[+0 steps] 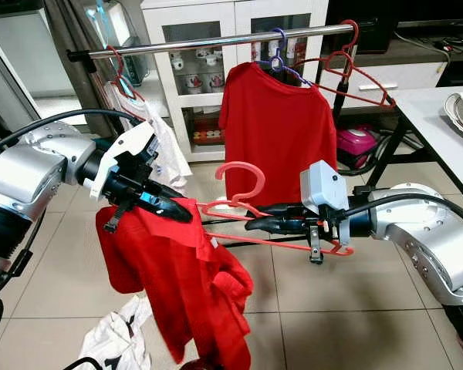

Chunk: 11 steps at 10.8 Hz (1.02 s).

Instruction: Hang hanger

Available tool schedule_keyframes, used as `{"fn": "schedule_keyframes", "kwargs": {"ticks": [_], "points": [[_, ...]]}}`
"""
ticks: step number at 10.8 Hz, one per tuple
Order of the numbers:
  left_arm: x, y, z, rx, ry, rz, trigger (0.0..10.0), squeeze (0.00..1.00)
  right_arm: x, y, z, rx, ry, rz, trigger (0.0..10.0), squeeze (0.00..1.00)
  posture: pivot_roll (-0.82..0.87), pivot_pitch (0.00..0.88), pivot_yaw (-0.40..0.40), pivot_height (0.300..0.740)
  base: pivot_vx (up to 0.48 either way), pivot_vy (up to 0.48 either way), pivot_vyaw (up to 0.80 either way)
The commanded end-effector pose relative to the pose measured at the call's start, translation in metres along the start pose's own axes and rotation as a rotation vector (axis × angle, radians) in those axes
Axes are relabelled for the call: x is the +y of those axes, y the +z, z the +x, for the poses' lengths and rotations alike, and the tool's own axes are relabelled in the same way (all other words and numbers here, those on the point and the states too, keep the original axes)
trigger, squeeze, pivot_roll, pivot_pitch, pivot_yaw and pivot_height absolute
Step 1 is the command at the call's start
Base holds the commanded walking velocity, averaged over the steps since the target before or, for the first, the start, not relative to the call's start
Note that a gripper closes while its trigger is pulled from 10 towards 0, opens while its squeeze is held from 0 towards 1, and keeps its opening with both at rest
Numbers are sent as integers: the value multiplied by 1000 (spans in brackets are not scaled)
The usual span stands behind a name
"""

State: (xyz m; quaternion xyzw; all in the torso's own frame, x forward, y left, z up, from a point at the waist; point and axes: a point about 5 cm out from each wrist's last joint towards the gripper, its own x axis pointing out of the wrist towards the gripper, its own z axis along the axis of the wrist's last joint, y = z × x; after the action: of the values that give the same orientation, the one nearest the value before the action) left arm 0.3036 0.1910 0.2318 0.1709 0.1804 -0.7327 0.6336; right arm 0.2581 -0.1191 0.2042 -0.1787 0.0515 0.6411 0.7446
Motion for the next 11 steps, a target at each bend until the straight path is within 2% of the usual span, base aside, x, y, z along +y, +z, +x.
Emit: {"fn": "schedule_keyframes", "kwargs": {"ticks": [1, 4, 5, 6, 9, 11], "points": [[-3, 2, -3, -15, 3, 8, 0, 0, -2, 13, 4, -36, 20, -57, 10000, 0, -21, 0, 112, 740, 0, 0, 0], [-4, 1, -4, -19, 3, 4, 0, 0, -1, 13, 5, -45, 30, -42, 10000, 27, -22, 0, 109, 740, 0, 0, 0], [-4, 1, -4, -22, 8, 4, 0, 0, -1, 13, 5, -44, 32, -38, 10000, 557, -22, 0, 109, 740, 0, 0, 0], [-4, 1, -6, -32, 18, -2, 0, 0, -2, 12, 4, -45, 24, -29, 10000, 1000, -23, 0, 109, 740, 0, 0, 0], [4, -5, -14, -53, 127, -10, 0, 0, -13, 12, -1, -61, -85, -23, 10000, 1000, -22, 0, 107, 740, 0, 0, 0], [20, -15, -23, -27, 347, -3, 0, 0, -40, 26, -20, -246, -330, 29, 10000, 1000, -21, 0, 108, 740, 0, 0, 0]]}}
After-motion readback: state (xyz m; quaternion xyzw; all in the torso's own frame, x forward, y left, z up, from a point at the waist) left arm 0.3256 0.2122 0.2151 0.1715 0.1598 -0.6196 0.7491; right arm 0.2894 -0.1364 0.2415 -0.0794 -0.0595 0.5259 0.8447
